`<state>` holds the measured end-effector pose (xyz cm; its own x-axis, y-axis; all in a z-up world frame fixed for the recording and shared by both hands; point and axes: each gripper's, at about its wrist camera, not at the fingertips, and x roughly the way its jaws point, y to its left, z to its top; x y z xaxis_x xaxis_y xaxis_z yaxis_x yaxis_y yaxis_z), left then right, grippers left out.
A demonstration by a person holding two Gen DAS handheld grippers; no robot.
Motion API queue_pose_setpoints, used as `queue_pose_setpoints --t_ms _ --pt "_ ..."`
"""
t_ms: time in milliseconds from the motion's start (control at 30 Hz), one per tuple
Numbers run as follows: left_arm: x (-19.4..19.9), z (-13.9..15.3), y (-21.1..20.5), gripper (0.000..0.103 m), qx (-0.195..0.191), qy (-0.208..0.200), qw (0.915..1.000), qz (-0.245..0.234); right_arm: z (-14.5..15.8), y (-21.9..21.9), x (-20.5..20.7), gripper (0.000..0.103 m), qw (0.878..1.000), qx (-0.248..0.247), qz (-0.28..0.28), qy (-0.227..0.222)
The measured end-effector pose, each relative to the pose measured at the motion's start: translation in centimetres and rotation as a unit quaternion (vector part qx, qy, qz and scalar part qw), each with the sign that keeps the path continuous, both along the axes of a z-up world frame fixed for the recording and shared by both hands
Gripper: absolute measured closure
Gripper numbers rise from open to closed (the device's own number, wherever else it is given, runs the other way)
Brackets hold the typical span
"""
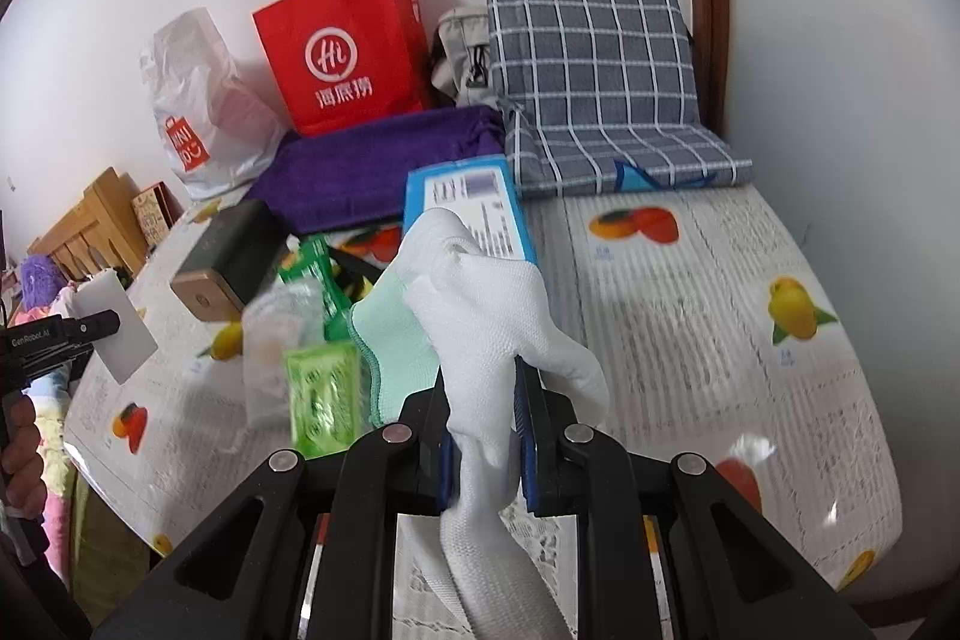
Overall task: Organize soft objects
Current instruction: 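Carry the white glove with the right gripper onto the purple towel and release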
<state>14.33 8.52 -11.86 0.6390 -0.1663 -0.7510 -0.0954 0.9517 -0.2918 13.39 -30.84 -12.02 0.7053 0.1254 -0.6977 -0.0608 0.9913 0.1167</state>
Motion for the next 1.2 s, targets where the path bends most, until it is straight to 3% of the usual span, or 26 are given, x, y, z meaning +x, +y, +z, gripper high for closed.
queue_pose_setpoints --t_ms 367,700,1200 --pt "2.7 3.7 0.1 0.076 0.036 -0.027 0.999 0.005 4.1 1.4 3.8 0.086 1.0 -0.007 0.01 -0.015" --pt "6.6 5.3 0.3 0.075 0.044 -0.036 0.9983 0.005 7.0 2.2 8.1 0.086 0.999 0.008 0.016 -0.039" --pt "13.4 5.9 -0.1 0.075 0.055 -0.044 0.9975 -0.009 8.0 3.4 15.3 0.086 0.998 0.029 0.036 -0.04"
